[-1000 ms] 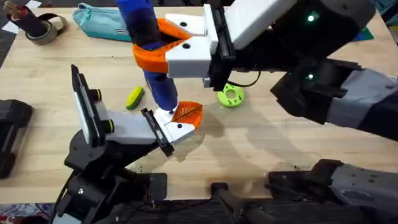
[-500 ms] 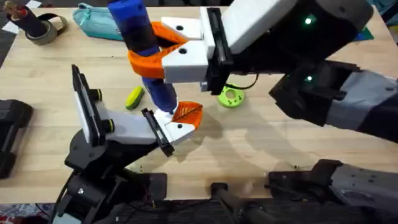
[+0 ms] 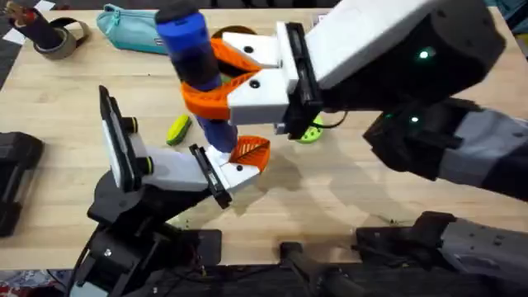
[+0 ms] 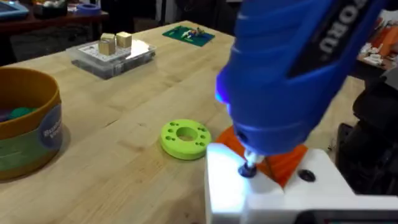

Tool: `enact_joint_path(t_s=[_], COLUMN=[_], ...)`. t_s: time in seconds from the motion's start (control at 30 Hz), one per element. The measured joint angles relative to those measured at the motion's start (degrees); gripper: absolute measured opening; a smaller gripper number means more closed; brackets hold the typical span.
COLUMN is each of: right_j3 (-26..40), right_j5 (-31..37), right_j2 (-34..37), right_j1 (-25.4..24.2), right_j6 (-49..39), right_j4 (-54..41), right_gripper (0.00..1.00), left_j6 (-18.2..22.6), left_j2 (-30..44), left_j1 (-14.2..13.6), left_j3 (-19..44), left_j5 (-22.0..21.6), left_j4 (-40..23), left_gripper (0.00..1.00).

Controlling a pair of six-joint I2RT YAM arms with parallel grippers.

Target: Pick up the gripper from the table and insert it into the empty holder that is missing its gripper. Then pick up a screw, insert it into the mounting hole, and use the screwdriver to tighten it. Finally, clean up the table by picking up the vegetable and placing it into the bucket.

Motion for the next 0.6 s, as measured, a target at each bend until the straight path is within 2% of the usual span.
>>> enact_joint_path(t_s=[0.13,0.37,0.6], right_j3=[0.0,0.0,3.4], right_j5=[0.7,1.5,1.2], right_j2=[-1.3,-1.3,-0.9], right_j1=[-0.3,-0.4,-0.9], right_j6=[0.3,1.8,2.6], right_j4=[-3.3,-3.0,-9.3], right_gripper=[0.046,0.046,0.046], left_j6=[0.0,0.0,0.0], left_j2=[0.0,0.0,-0.1], left_j1=[-0.2,-0.2,-0.2], left_j3=[0.0,0.0,0.0], left_j5=[0.8,1.1,1.2], left_j4=[-0.1,0.0,0.0], left_gripper=[0.014,0.014,0.014])
